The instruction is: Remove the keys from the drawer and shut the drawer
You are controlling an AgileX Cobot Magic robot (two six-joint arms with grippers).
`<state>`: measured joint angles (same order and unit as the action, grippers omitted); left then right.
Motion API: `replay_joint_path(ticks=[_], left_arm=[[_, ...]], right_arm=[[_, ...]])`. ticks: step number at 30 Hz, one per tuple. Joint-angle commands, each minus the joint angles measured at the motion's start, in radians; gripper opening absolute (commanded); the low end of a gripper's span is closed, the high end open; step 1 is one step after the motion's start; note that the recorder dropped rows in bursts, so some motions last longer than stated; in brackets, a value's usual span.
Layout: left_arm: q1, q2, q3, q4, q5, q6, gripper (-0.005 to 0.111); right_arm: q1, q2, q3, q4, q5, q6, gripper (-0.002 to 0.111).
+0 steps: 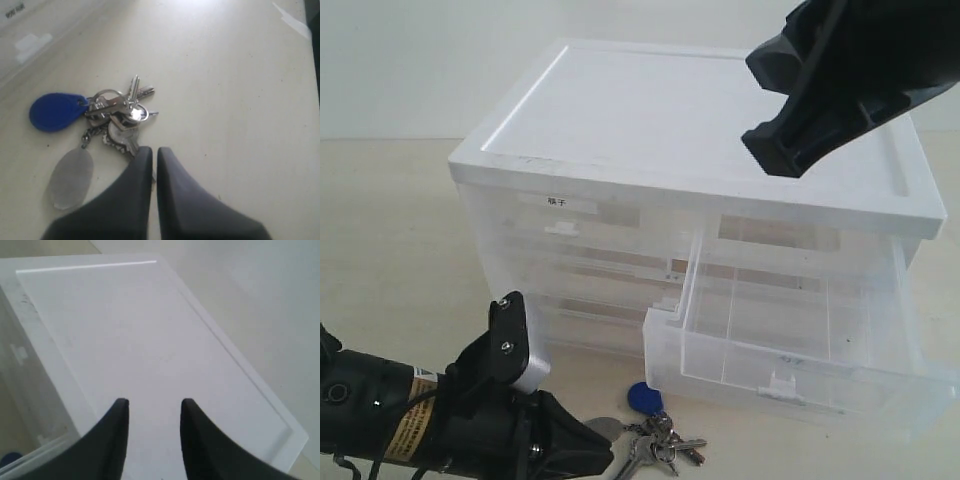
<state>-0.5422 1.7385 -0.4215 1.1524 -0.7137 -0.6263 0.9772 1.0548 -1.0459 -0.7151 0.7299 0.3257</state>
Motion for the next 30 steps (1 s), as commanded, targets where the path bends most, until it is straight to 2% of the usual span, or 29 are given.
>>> replay_joint_path(ticks=[1,4,9,12,16,23,30], left_arm=[[-0.022,0.043,-0.019,-0.008,0.009,-0.009,0.005],[-0.063,0.072,-0.046,0.011,0.025,-0.059,0.005],[-0.125,0.085,-0.1,0.015,0.176,-0.126,0.005],[-0.127,0.085,-0.117,0.013,0.21,-0.158,0.005],[-0.127,0.089,-0.142,-0.059,0.291,-0.164,0.005],[-0.128,0.121,-0.166,-0.061,0.312,-0.167,0.005],[-0.128,0.037,-0.184,-0.088,0.456,-0.177,0.005]], right_arm=[[-0.008,-0.01,-0.001,-0.008,0.005,0.009,0.031],[-0.008,-0.01,-0.001,-0.008,0.007,0.009,0.031],[-0.008,-0.01,-0.001,-0.008,0.007,0.009,0.031],[-0.008,-0.01,-0.001,-0.008,0.007,0.009,0.031],[-0.008,-0.01,-0.001,-0.008,0.007,0.009,0.031],[-0.008,-0.01,-0.001,-0.008,0.014,0.009,0.031],[-0.008,-0.01,-0.001,-0.008,0.016,0.009,0.031]])
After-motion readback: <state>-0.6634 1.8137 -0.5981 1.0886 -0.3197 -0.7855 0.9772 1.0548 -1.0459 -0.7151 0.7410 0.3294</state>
